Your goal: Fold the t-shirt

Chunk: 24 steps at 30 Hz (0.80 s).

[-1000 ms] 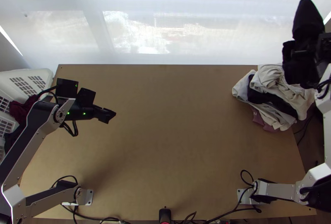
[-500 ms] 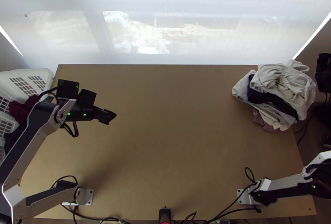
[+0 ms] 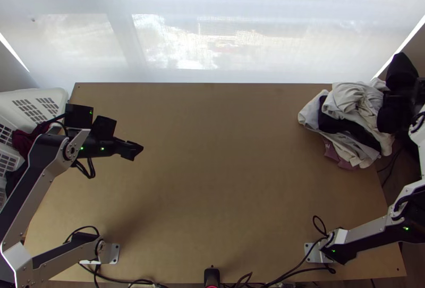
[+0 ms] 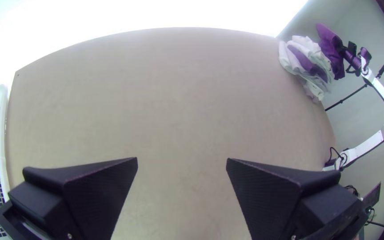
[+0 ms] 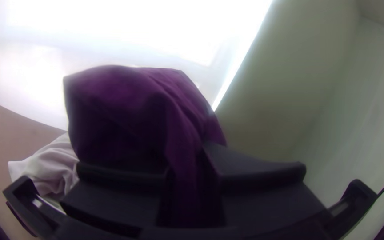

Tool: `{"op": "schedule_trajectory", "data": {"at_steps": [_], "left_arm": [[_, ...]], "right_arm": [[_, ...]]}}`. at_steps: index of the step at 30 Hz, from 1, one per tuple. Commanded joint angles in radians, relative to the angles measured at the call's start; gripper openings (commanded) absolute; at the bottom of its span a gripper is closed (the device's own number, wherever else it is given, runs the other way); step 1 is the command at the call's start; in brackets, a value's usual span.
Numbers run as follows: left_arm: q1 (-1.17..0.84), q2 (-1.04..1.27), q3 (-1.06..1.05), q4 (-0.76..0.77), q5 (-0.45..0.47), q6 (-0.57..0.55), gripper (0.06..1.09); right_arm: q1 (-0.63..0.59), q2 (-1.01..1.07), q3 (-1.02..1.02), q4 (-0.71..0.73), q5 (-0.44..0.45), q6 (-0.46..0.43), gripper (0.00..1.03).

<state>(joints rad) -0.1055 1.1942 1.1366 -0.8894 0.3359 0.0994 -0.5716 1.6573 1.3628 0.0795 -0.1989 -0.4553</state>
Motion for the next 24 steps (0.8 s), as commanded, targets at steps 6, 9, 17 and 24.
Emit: {"op": "schedule_trajectory", "data": {"at_steps": [6, 9, 17, 24], "left_arm": [[0.033, -0.010, -0.017, -0.005, 0.000, 0.014, 1.03], [0.036, -0.010, -0.021, -0.002, 0.000, 0.014, 1.03], [0.072, -0.022, -0.038, -0.002, 0.002, 0.034, 1.03], [0.098, -0.027, -0.047, 0.000, 0.012, 0.052, 1.03]], "right_arm": [[0.190, 0.036, -0.053, 0.020, 0.072, 0.030, 0.03], [0.245, 0.044, -0.044, 0.014, 0.095, 0.029, 0.03], [0.329, 0.024, -0.136, 0.014, 0.145, 0.038, 0.03], [0.329, -0.068, -0.329, 0.083, 0.179, 0.041, 0.03]]}}
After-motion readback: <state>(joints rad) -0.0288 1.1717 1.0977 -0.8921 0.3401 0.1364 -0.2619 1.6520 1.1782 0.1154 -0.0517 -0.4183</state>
